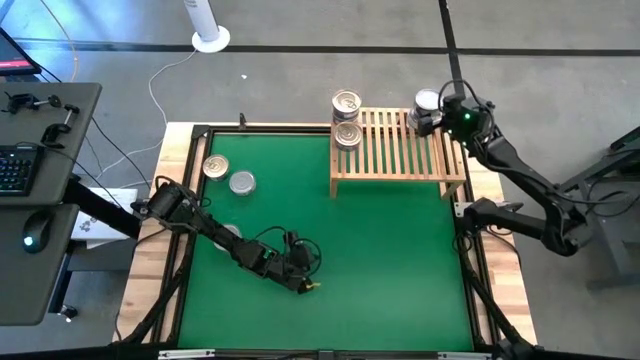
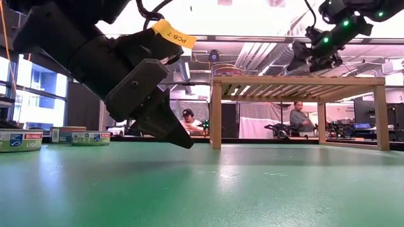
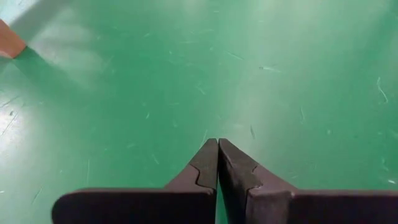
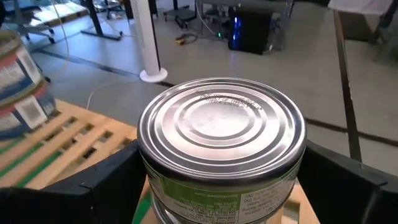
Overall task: Stack canned seafood by type on shelf
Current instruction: Stack the green tuna can on top of the green tuna can on the shelf
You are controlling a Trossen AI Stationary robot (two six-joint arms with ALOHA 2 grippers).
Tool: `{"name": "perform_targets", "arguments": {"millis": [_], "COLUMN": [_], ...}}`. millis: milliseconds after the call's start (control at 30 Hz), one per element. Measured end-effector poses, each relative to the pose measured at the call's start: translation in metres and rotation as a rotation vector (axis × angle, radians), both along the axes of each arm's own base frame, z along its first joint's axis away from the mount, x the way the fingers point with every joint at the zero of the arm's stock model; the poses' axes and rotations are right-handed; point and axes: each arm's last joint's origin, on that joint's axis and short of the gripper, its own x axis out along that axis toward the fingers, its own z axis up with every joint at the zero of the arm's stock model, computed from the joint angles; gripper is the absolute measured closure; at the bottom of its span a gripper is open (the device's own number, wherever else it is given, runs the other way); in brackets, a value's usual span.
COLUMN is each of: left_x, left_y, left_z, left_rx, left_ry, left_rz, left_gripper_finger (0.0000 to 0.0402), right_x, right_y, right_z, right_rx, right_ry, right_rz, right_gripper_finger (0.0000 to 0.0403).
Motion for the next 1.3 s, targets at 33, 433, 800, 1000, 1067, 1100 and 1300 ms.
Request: {"name": "perform_targets", "arguments": {"millis": [33,433,800,1000,1067,1100,1300], "left_x": [0.0,0.0,0.001,0.001,0.001,0.001,0.001], "left_y": [0.0,0.0,-0.001,-0.001,-0.001,-0.001,-0.001], "left_z": [0.0,0.0,0.002,0.002,0.002,0.002,0.002], "left_rx": [0.003,0.001,-0.004,-0.004,-0.005,-0.005,-0.005], "left_ry": [0.001,-0.003,-0.014,-0.014,-0.015,-0.015,-0.016], "left_rz": [-0.003,-0.004,-0.004,-0.004,-0.004,-0.004,-0.004], "left_gripper_finger": [0.0401,0.0402,0.0401,0.0401,0.0401,0.0401,0.0402], "right_x": [-0.001,-0.002,-0.003,-0.003,-0.003,-0.003,-0.002], "right_y": [0.0,-0.001,0.0,0.001,0.001,0.001,0.001], "right_z": [-0.003,-0.015,-0.017,-0.019,-0.019,-0.019,-0.018], "right_rx": [0.009,0.047,0.069,0.073,0.076,0.076,0.085], "right_ry": [0.004,-0.006,0.009,0.036,0.034,0.033,-0.001], "right_rz": [-0.003,0.031,0.029,0.029,0.032,0.036,0.063], "right_gripper_finger": [0.0042,0.0042,0.0021,0.0019,0.0019,0.0019,0.0018]}}
